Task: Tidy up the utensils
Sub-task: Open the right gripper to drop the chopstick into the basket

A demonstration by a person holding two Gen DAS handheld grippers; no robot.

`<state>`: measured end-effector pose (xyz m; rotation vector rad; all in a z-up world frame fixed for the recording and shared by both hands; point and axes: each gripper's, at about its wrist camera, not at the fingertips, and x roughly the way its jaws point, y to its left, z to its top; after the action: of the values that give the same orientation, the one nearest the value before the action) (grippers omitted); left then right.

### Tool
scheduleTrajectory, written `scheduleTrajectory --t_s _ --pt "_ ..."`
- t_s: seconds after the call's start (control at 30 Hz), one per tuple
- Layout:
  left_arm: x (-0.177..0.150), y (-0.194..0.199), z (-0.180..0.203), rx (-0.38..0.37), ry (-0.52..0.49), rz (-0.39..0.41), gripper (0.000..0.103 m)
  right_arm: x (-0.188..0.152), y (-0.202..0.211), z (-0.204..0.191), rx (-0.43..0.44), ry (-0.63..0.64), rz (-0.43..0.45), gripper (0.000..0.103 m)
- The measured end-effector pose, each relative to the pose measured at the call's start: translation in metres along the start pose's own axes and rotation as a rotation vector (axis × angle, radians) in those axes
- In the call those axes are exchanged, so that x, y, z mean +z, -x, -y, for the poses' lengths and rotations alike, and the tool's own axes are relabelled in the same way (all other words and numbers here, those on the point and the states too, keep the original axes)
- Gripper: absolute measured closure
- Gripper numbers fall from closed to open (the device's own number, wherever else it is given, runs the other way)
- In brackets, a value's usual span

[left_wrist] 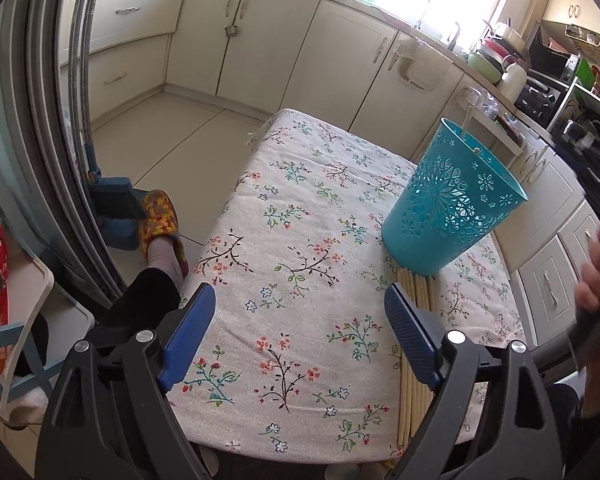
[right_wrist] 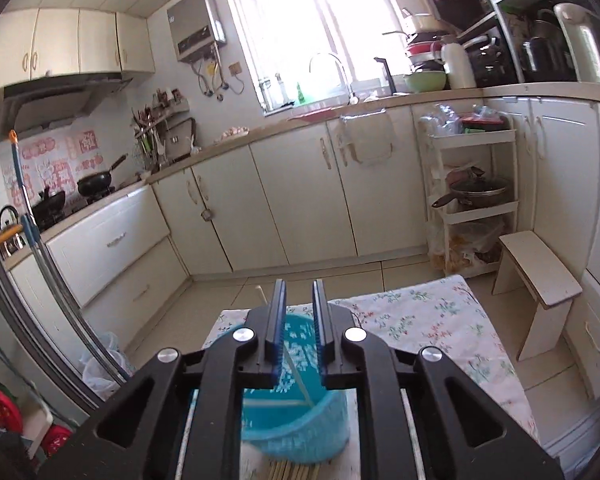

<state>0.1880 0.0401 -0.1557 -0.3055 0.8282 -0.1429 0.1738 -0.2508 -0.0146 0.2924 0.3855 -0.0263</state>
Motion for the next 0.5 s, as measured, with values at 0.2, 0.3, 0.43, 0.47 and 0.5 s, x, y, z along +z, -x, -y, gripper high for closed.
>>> scheduleTrajectory --t_s 0.2,0.3,0.43,0.47,0.5 --pt "-0.007 -0.002 -0.001 0.002 0.002 -0.027 0.02 -0.103 -0.009 0.01 -0.039 0.005 -0.326 0.089" --pt "-0.011 0.001 0.004 0.002 -0.02 -0.034 0.02 -0.129 -0.036 0.009 -0.044 0.006 -0.453 0.089" --pt "-0.014 0.004 0.005 0.008 -0.031 -0.038 0.018 -0.134 -0.061 -0.001 -0.078 0.048 -0.488 0.089" --pt "-0.015 0.004 0.004 0.009 -0.028 -0.042 0.018 -0.135 -0.067 -0.003 -0.086 0.048 -0.5 0.089" --pt "-0.015 0.004 0.003 0.009 -0.025 -0.046 0.018 -0.137 -0.072 -0.003 -0.091 0.045 -0.512 0.089"
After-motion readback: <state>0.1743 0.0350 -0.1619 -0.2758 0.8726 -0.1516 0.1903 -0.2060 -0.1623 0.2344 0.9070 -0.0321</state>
